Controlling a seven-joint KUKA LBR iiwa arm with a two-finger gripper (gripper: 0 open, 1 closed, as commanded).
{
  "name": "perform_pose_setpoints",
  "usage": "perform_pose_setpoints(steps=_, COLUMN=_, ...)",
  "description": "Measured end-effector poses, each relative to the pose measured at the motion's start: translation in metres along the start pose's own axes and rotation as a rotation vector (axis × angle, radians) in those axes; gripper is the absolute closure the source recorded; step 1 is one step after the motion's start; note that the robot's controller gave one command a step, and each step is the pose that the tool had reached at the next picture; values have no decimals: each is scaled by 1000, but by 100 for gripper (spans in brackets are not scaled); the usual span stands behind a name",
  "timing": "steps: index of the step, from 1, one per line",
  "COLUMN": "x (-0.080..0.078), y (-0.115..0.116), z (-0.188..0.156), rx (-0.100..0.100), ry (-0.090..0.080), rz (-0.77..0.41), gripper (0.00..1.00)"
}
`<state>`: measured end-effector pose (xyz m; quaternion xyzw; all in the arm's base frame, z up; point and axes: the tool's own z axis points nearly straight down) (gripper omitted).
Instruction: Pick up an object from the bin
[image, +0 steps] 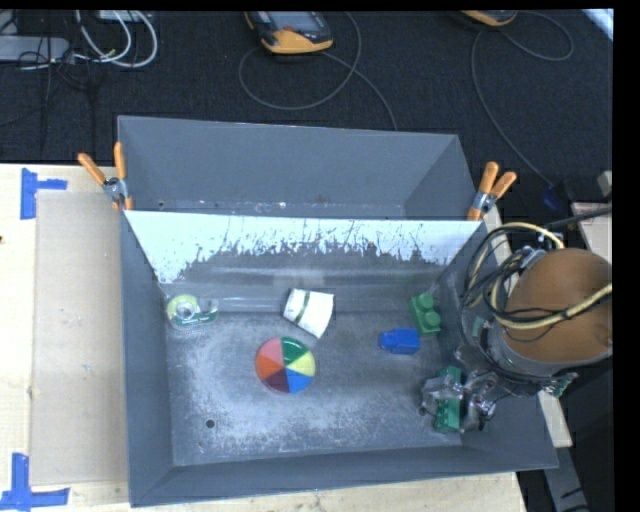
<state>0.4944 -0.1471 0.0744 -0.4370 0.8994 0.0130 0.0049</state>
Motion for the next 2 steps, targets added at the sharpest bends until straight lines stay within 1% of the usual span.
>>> perform_pose_setpoints(steps=1, x=0, y=3, z=-66, rx=1, ry=4, rz=-34, gripper=100)
perform_pose_setpoints(steps=2, x=6, y=9, z=-141, rx=-3, ry=1, rz=-116, gripper=100)
